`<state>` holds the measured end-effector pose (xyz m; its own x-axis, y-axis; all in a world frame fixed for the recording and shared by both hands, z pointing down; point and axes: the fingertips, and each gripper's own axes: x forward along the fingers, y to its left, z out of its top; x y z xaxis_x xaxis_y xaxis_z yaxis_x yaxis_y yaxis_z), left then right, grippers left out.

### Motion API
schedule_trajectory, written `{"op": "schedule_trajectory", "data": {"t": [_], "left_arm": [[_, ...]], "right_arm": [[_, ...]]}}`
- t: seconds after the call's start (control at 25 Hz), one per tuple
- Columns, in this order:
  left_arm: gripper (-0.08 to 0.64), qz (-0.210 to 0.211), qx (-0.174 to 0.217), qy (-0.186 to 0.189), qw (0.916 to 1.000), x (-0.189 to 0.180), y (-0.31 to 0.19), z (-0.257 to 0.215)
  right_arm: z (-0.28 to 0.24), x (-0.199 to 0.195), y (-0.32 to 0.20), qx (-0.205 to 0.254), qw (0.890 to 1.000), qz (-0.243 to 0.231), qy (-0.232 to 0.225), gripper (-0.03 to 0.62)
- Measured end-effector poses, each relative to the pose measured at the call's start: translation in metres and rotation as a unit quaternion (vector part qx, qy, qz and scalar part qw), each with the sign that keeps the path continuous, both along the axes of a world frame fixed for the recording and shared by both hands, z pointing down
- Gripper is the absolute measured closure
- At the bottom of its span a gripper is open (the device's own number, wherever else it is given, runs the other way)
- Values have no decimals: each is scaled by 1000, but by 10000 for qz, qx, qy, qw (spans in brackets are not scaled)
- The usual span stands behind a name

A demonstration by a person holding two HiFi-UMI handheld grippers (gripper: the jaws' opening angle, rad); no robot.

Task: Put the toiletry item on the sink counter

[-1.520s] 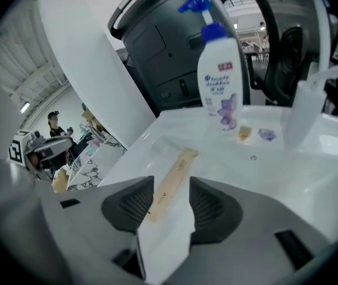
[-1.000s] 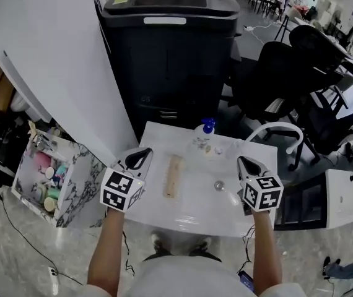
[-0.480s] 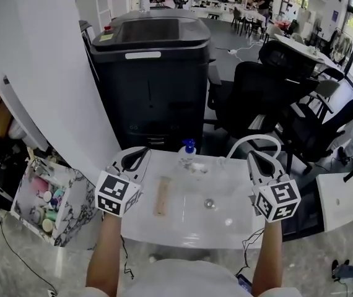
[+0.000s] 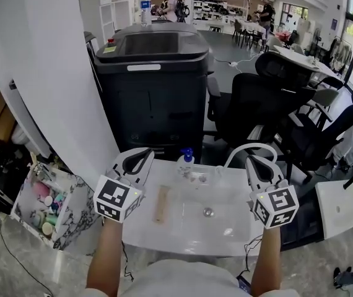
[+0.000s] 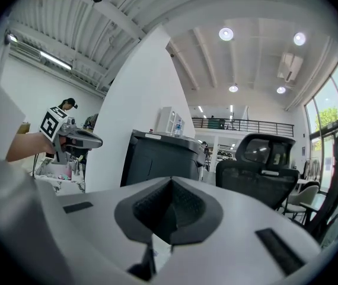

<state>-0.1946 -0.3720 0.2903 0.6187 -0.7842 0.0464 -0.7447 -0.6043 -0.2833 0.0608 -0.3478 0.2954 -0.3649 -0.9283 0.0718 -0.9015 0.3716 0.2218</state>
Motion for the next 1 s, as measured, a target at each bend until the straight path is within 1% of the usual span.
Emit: {"op": "schedule_trajectory", "data": {"t": [0.24,0.4,0.76,1.0], "left_arm": [[551,-92,125,-84,9998,2,6,-6],[551,-139,131,-120,9997,1,10,-5],[551,-236,-77,-210,9995,-7,13,14],[551,-204,-61,-196,9996,-7,14,9]], "right_arm": [[-6,-9,1,44,9998,-161,82,595],[-5,-14,-1,8,9996,-252,146,595],[5,-17,-1,-82,9995,-260,134,597],[11,-22,0,-154,9994,-301,122,597]]}}
